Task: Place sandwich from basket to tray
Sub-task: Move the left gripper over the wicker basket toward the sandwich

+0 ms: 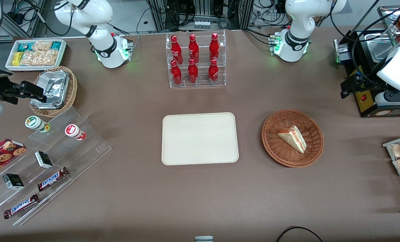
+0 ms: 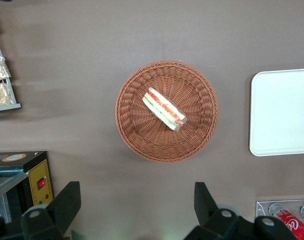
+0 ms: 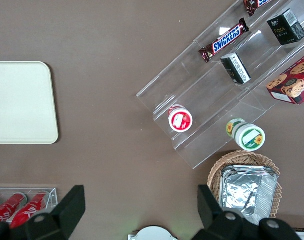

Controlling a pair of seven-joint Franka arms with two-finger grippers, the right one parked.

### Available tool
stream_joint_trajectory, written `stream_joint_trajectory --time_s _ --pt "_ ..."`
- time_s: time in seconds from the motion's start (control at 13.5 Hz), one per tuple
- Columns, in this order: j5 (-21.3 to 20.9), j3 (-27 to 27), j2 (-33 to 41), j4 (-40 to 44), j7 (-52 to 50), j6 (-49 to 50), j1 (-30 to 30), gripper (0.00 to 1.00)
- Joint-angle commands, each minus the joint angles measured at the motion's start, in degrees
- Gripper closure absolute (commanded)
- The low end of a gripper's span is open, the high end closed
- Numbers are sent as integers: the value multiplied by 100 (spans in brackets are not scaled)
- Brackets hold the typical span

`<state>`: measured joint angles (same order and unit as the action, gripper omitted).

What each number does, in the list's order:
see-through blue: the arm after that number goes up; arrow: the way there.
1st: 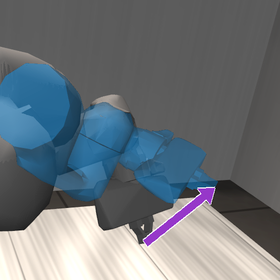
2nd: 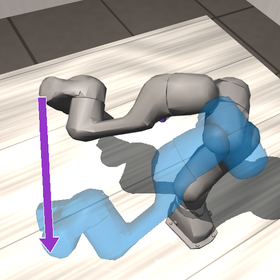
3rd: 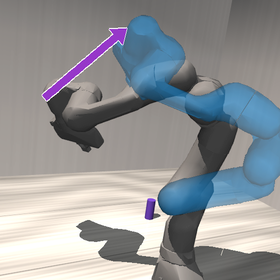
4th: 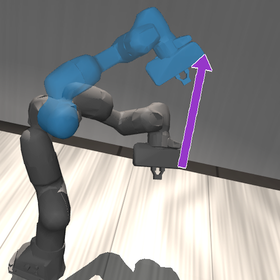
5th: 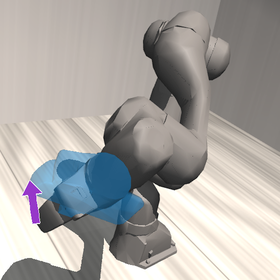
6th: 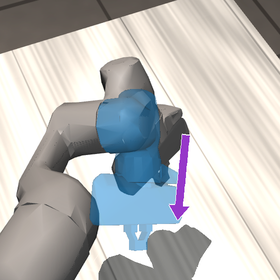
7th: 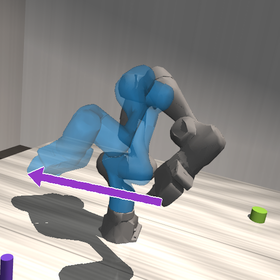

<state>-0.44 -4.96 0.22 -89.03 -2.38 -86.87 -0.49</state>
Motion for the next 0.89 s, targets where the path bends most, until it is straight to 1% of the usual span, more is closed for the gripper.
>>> stream_joint_trajectory --time_s 0.0,0.22,0.37,0.44,0.59,0.74,0.81 --pt "-114 -13 -58 54 35 3 31 0" --pt "-114 -22 -127 18 9 -58 -4 0" --pt "-114 -22 -425 0 -235 -225 22 0" --pt "-132 -39 -549 -165 -455 -487 40 0" --pt "-141 -57 -524 -919 -894 -1487 127 0" --pt "-184 -57 -515 -1544 -1158 -2156 189 0" --pt "-211 -57 -523 -1843 -1517 -2464 277 0"
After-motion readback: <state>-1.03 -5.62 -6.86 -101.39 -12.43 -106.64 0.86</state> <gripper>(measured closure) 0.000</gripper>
